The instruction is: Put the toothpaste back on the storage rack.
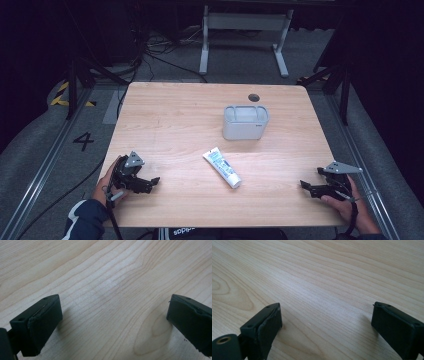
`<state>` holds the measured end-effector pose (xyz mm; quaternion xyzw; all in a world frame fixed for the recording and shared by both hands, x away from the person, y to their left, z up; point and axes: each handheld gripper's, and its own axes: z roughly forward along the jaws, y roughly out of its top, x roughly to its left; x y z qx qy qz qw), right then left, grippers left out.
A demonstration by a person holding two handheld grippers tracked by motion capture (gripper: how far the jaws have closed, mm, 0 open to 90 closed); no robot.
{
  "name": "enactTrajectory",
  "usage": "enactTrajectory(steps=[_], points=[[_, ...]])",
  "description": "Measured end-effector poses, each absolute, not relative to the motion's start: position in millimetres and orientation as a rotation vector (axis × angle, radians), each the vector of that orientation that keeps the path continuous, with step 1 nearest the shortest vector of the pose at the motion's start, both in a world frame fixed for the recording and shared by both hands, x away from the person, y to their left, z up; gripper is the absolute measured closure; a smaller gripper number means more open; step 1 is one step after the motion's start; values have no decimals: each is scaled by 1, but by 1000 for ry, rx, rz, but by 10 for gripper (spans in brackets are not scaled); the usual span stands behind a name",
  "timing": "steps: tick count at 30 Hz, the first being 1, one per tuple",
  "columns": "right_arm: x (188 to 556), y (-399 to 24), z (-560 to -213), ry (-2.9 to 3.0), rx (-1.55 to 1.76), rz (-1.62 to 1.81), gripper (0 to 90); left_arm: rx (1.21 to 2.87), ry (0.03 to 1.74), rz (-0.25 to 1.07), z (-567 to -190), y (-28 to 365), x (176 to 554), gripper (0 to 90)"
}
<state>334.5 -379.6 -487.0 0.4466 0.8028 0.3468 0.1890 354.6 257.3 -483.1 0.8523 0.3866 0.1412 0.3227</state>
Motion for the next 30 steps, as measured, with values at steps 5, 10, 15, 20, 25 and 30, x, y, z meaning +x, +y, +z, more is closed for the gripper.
enactTrajectory(steps=[5, 10, 15, 20, 25, 30], points=[[336, -379, -486, 2264, 1261, 967, 90, 2244, 999, 365, -483, 258, 356, 0], [339, -377, -484, 2282, 1270, 936, 89, 2243, 996, 364, -483, 258, 356, 0], [341, -374, -481, 2306, 1266, 919, 159, 2241, 998, 367, -483, 258, 356, 2], [340, -364, -476, 2343, 1221, 909, 175, 2247, 994, 365, -483, 258, 356, 1], [339, -352, -467, 2347, 1184, 944, 208, 2243, 994, 364, -483, 258, 356, 1], [341, -336, -460, 2376, 1151, 969, 217, 2247, 994, 363, -483, 258, 356, 1]])
